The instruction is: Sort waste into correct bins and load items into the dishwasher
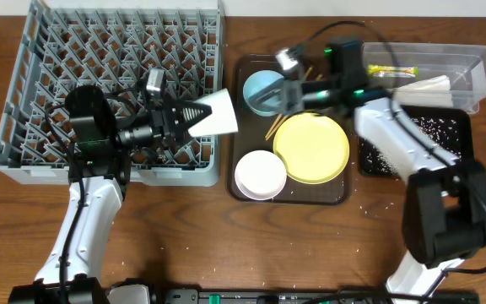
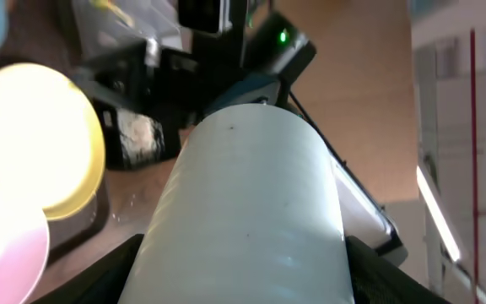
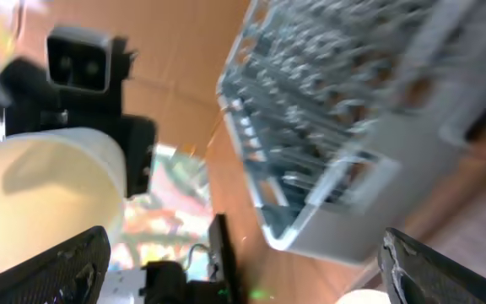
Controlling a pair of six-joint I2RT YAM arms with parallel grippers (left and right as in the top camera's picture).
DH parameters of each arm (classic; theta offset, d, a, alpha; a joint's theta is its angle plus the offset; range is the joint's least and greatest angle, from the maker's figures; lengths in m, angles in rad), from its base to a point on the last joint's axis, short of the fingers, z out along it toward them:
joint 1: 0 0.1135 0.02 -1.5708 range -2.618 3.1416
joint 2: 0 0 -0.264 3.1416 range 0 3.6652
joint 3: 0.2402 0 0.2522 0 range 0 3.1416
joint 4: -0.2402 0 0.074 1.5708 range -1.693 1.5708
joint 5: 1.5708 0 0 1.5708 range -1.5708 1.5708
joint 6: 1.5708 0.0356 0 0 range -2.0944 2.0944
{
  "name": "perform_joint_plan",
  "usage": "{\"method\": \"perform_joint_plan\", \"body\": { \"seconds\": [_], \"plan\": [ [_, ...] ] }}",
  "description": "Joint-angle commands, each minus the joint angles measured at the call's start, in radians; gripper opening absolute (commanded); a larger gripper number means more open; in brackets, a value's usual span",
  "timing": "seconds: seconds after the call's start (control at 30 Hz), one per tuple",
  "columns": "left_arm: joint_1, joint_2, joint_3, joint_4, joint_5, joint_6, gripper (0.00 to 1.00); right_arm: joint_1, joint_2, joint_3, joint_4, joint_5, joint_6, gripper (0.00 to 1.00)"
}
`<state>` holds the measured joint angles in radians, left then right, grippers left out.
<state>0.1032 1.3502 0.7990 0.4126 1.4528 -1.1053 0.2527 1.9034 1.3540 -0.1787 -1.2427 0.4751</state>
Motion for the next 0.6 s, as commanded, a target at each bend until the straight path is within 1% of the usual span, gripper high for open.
{"method": "perform_joint_plan", "body": {
  "seconds": [0.0, 0.1, 0.17, 0.23, 0.3, 0.4, 0.57],
  "plan": [
    [0.003, -0.008, 0.017, 0.009, -0.105, -0.031, 0.34, -0.049, -0.013, -0.002, -0.095, 0.038, -0.117, 0.99],
    [0.003, -0.008, 0.017, 0.008, -0.193, -0.03, 0.34, -0.06, -0.058, -0.001, -0.25, 0.174, -0.235, 0.99],
    [0.004, -0.007, 0.017, -0.002, -0.245, -0.027, 0.34, -0.057, -0.092, 0.002, -0.324, 0.261, -0.283, 0.99],
    [0.005, -0.007, 0.018, -0.037, -0.298, -0.007, 0.34, -0.053, -0.14, 0.002, -0.391, 0.367, -0.317, 0.99],
    [0.005, -0.007, 0.027, -0.112, -0.342, 0.042, 0.34, -0.048, -0.191, 0.002, -0.449, 0.48, -0.333, 0.99],
    [0.005, -0.007, 0.068, -0.293, -0.411, 0.169, 0.34, -0.043, -0.256, 0.002, -0.507, 0.612, -0.336, 0.99],
    [0.002, -0.007, 0.233, -0.717, -0.584, 0.415, 0.34, -0.042, -0.354, 0.002, -0.579, 0.755, -0.336, 0.99]
  ]
}}
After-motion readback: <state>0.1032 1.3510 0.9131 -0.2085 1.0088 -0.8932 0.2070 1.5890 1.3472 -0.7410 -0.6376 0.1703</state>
